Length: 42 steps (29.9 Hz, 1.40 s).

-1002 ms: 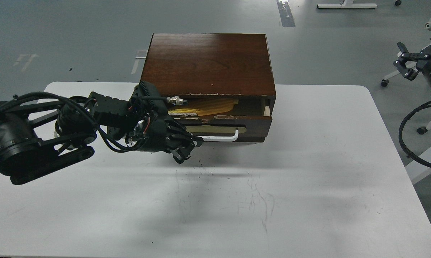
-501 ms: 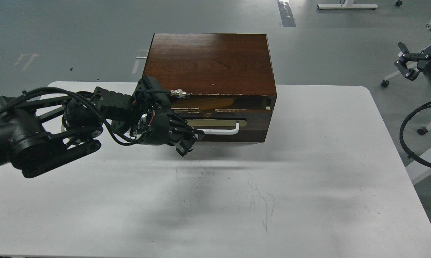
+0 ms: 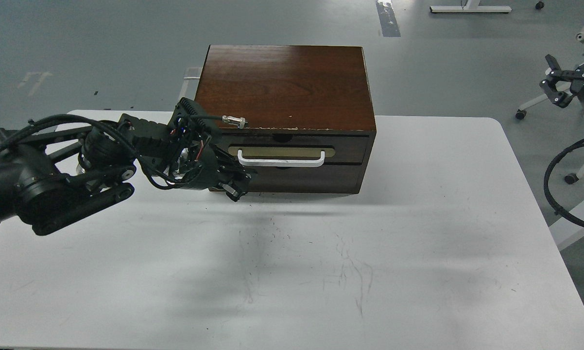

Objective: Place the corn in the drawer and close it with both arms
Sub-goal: 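Push the drawer front with the left gripper into the box, then press the drawer fully shut with the left gripper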

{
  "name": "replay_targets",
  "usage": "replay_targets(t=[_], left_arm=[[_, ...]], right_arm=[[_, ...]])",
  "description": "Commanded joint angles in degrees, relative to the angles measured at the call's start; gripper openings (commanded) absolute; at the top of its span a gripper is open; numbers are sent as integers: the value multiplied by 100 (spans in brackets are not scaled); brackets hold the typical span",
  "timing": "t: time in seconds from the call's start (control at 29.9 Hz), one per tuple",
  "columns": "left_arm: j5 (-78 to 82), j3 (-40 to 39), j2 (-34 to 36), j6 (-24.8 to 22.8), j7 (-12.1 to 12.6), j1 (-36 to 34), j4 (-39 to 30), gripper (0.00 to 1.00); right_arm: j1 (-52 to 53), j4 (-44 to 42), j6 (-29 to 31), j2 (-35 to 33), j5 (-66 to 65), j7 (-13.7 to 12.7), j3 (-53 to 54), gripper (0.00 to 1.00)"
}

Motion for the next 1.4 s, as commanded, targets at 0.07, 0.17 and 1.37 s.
replay_targets(t=[0.07,0.17,1.37], left_arm=[[-3,-6,-53,2,-7,-4,-5,0],[-12,-15,-70,2,-7,-39,-5,0],[-4367,-884,404,2,-68,-197,-286,12]], right_arm=[[-7,-8,2,-4,-1,-1,-9,100],[-7,-8,2,-4,-1,-1,-9,100],[-42,-8,2,-83,-1,-1,-18,100]])
